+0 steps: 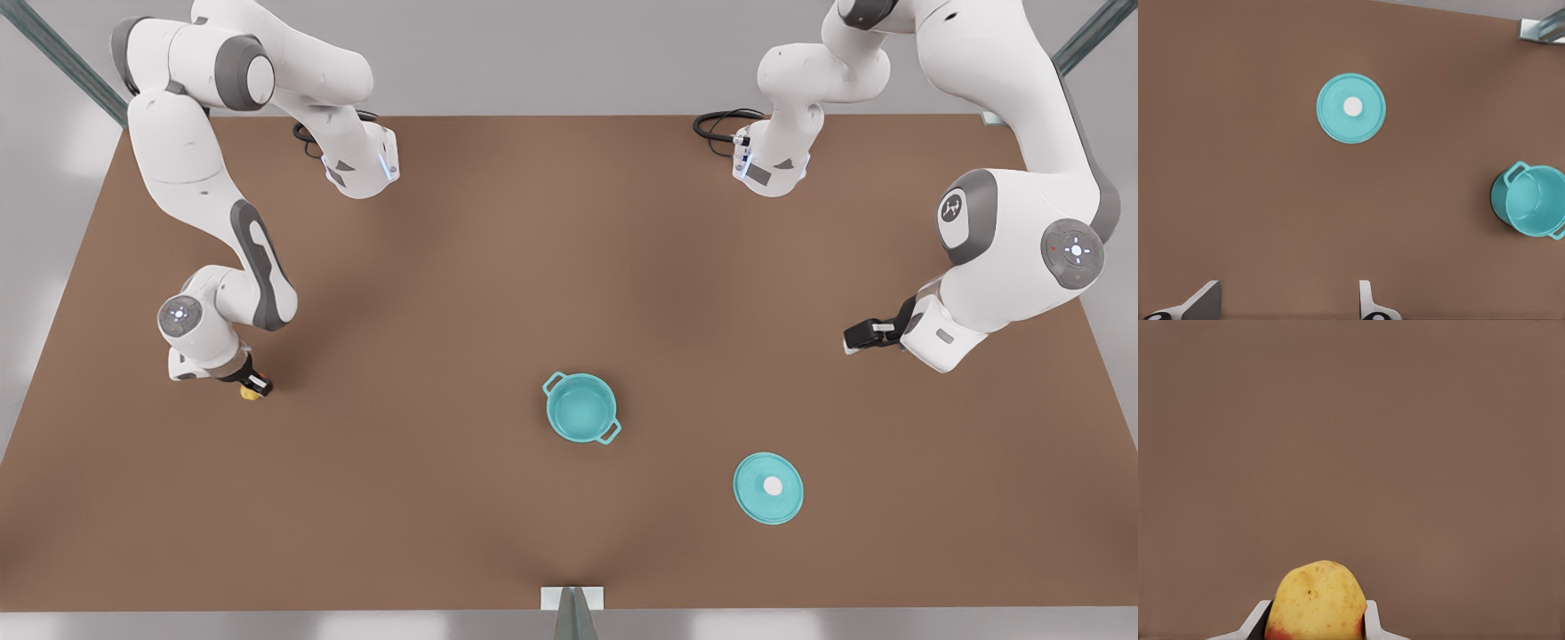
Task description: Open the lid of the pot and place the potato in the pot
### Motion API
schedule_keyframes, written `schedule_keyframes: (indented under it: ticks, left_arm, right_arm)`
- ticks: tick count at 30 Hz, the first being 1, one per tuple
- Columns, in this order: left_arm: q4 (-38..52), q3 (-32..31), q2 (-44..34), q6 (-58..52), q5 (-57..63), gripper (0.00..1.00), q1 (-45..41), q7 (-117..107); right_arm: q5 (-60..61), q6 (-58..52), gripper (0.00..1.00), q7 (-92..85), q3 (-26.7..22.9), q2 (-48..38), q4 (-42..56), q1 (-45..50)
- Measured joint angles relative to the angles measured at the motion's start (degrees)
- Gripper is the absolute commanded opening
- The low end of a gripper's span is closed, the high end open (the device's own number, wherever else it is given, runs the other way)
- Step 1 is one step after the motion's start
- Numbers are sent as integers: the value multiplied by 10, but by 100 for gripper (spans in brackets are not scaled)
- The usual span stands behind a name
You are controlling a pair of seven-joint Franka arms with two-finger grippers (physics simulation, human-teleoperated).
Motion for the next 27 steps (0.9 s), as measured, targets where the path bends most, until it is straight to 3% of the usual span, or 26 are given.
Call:
schedule_keyframes:
  ticks: [11,27]
  left_arm:
    - [0,0,0,-1,0,100,0,13]
    - [19,1,8,-5,2,100,2,24]
  right_arm:
    - [9,-44,54,18,44,-46,17,28]
    - [58,-261,53,171,50,-44,214,233]
